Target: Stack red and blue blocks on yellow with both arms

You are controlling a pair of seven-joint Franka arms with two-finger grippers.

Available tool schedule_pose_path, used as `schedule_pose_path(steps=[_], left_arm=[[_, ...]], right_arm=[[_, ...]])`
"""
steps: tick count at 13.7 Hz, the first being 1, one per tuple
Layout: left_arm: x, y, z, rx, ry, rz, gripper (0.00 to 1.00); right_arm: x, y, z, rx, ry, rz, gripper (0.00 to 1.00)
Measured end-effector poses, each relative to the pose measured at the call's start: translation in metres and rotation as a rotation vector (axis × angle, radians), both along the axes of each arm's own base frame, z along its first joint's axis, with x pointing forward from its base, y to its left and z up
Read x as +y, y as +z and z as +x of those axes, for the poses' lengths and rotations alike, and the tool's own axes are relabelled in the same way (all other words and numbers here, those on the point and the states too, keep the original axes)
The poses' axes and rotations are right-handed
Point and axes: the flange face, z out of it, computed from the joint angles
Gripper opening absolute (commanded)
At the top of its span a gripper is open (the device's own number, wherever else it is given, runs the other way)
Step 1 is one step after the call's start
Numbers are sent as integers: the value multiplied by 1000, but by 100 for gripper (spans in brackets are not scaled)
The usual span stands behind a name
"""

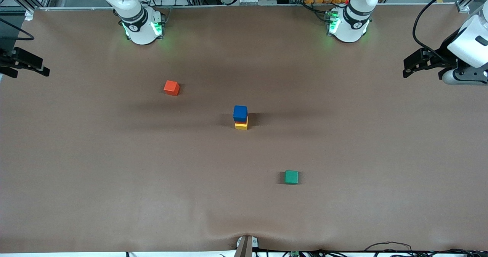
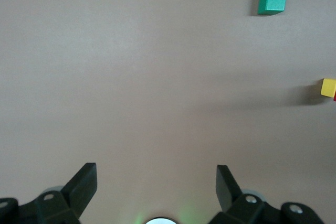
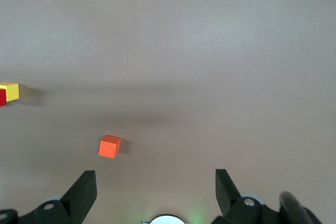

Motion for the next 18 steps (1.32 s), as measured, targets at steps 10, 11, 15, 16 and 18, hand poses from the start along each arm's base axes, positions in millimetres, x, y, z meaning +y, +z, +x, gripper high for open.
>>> schedule_pose_path(steps=[10,11,15,16,18], left_arm=[[1,0,0,-1,7,0,100],[2,0,0,-1,14,0,100],[5,0,1,-1,27,0,100],[5,0,1,-1,28,0,100],[5,0,1,-1,29,0,100]], right_arm=[[21,-2,-15,-29,63,-45,100],[21,-2,-15,-30,63,-45,100],[20,-1,-15,-32,62,-47,100],[20,-1,-15,-32,62,-47,100],[20,-1,-15,-33,62,-47,100]])
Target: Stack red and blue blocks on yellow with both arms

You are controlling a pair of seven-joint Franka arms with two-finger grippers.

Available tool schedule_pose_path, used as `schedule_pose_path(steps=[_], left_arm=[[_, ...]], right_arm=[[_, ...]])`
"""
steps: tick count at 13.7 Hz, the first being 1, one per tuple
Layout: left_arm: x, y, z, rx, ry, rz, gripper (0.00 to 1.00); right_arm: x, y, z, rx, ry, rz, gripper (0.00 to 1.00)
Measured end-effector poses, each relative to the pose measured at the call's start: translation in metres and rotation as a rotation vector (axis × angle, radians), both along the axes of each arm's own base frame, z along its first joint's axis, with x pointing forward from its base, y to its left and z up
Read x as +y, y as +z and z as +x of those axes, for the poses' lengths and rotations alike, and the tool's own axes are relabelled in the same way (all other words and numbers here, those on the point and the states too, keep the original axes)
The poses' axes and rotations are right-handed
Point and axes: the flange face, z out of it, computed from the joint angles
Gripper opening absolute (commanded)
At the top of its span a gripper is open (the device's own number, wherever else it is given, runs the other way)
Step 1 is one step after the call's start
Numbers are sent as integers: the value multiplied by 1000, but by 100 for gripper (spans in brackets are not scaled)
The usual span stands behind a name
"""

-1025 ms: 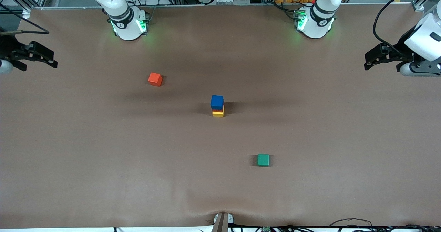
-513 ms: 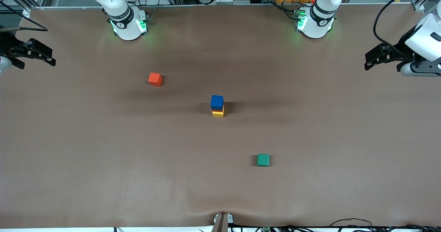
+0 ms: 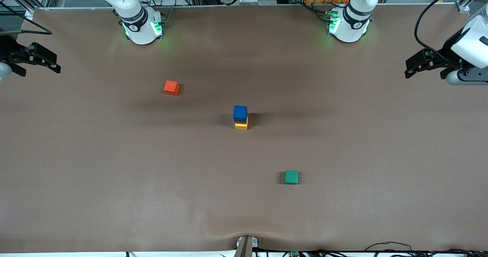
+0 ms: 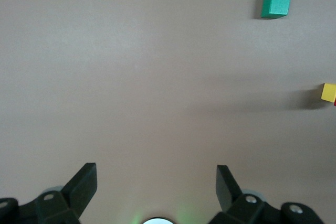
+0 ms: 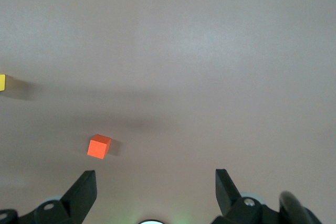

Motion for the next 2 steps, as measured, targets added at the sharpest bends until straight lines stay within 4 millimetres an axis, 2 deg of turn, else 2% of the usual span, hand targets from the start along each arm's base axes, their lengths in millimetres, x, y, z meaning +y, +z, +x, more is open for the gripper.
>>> schedule_pose_path(steps=[2], left_arm=[[0,0,0,0,9,0,100]], right_arm=[[0,0,0,-3,1,-3,100]])
